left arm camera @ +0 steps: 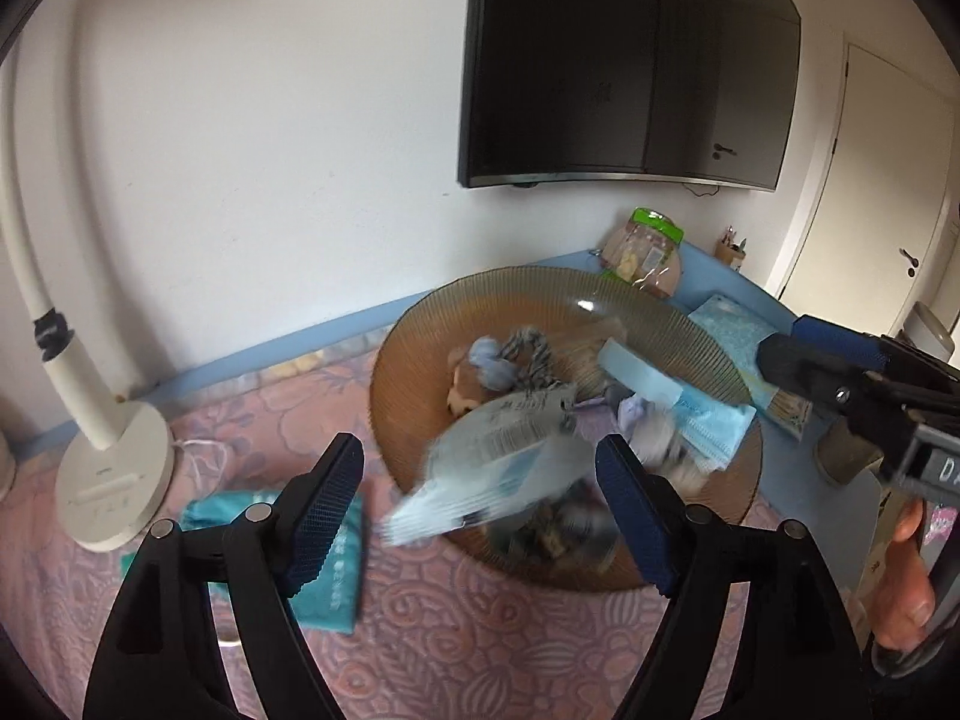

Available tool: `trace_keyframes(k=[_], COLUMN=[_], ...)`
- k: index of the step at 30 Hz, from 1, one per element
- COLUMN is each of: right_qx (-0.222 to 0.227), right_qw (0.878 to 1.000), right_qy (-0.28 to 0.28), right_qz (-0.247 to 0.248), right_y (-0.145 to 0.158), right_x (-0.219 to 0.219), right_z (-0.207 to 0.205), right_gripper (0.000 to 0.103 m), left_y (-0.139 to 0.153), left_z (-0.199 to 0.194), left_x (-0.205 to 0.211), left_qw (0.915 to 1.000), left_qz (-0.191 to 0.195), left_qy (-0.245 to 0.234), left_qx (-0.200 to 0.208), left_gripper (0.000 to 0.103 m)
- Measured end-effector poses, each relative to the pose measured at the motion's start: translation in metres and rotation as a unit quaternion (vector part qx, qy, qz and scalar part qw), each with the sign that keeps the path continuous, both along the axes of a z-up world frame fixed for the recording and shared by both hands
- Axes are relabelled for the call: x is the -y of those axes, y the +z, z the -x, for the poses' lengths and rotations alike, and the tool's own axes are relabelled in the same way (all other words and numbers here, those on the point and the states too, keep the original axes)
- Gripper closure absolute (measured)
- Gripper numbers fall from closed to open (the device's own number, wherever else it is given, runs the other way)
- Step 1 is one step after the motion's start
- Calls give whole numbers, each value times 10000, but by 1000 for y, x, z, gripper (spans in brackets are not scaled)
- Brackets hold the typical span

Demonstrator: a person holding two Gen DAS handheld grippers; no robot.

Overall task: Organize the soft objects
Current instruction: 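Carry the white bag and sock into the amber bowl and release both, then move both open tools back over the teal pouch and green pack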

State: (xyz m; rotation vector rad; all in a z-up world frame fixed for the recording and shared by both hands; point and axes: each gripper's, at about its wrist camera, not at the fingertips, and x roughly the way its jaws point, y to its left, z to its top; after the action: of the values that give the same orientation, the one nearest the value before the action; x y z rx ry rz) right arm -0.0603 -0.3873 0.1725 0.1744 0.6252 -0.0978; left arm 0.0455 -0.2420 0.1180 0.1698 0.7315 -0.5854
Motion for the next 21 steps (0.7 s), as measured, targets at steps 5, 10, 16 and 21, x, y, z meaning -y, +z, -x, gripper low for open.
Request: trace_keyframes(k=[5,10,16,21], right_qx=[15,137,-256,-917], right_qw=[9997,9975,9887,9838], right_qy=[56,497,1303,1503], right_qz=[-236,-487,-701,-344], right_y=[-5,-7,-50,-117], right_x=[0,-41,-126,-188], right_z=[18,31,29,14], right_gripper=[34,20,17,18], left_y=[4,25,47,-10], left_z=[11,38,91,99], left_x=[-37,-103,-189,-220], left_qw=[9995,9964,9801,9660], left_qz=[21,235,126,-461], left_qy=[293,813,1934,2542], left_qx=[-131,-16,440,93], left_gripper=[24,24,0,0])
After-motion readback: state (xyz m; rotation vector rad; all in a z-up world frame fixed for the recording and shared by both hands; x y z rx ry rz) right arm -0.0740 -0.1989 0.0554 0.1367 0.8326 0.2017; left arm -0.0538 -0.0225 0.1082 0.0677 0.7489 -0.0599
